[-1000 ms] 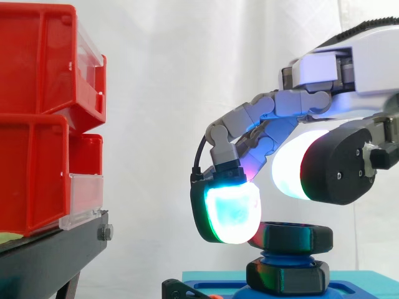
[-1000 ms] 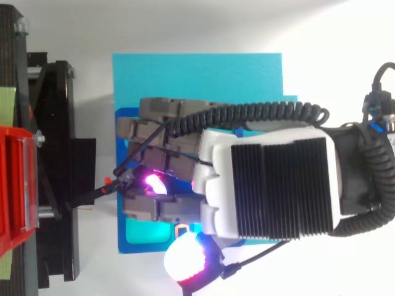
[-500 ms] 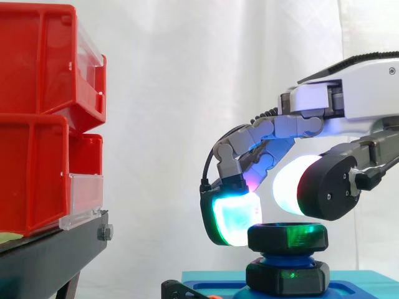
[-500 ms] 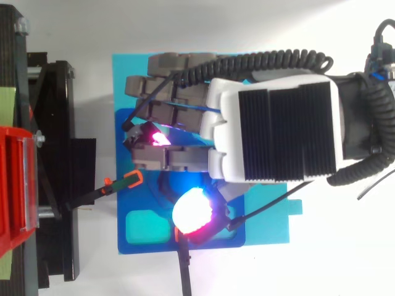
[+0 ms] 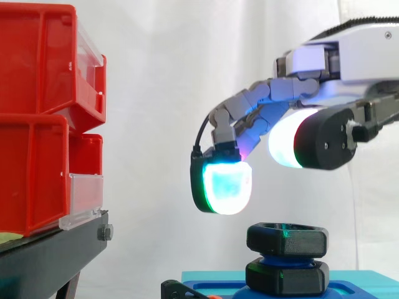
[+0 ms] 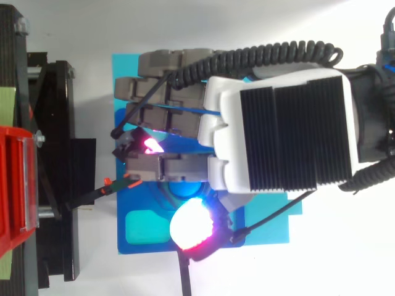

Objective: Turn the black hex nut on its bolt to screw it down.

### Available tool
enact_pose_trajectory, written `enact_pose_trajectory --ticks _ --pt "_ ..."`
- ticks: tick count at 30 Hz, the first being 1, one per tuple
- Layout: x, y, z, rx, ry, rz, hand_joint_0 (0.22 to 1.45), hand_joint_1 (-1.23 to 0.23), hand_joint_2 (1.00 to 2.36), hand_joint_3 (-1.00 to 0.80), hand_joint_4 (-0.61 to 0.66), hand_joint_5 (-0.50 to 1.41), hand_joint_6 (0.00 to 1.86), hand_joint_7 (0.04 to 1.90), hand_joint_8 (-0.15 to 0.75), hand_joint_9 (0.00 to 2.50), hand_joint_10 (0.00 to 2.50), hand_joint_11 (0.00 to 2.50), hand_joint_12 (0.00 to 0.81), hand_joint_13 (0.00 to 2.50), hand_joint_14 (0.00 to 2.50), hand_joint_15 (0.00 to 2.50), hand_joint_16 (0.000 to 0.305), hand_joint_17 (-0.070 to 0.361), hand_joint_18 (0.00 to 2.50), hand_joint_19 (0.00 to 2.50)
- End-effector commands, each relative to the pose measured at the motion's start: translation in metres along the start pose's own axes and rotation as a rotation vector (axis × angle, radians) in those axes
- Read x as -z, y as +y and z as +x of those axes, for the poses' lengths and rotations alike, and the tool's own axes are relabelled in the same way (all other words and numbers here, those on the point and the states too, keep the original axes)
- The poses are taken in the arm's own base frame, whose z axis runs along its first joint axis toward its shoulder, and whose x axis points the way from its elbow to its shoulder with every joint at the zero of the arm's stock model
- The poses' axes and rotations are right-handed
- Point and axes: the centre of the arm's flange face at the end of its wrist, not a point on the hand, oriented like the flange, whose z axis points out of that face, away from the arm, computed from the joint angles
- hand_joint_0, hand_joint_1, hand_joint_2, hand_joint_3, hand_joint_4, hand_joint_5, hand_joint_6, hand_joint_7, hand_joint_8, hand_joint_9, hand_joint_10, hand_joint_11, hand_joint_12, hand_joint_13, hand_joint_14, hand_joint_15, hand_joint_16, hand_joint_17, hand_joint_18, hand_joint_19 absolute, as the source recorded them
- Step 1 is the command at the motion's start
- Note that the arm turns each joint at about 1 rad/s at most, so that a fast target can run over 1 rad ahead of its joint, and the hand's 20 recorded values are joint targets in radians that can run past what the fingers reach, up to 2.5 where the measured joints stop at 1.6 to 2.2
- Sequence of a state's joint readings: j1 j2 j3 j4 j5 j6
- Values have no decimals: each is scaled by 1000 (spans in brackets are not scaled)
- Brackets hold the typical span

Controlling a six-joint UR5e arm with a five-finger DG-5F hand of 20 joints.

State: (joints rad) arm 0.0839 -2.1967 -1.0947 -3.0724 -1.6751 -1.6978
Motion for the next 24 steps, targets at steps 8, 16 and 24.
enact_pose_trajectory --ticks 8,16,24 --pt "-14 25 -14 5 -41 26 532 -154 1000 -500 146 -41 504 995 250 790 1 0 315 611 1 52 45 101 530 362" --pt "-14 41 -4 3 -18 7 533 -165 1000 -500 125 -37 504 887 234 795 0 0 308 614 1 41 45 101 532 353" --pt "-15 48 15 -20 -42 28 533 -170 1000 -500 112 -33 504 874 226 807 0 0 306 617 2 38 45 100 533 352"
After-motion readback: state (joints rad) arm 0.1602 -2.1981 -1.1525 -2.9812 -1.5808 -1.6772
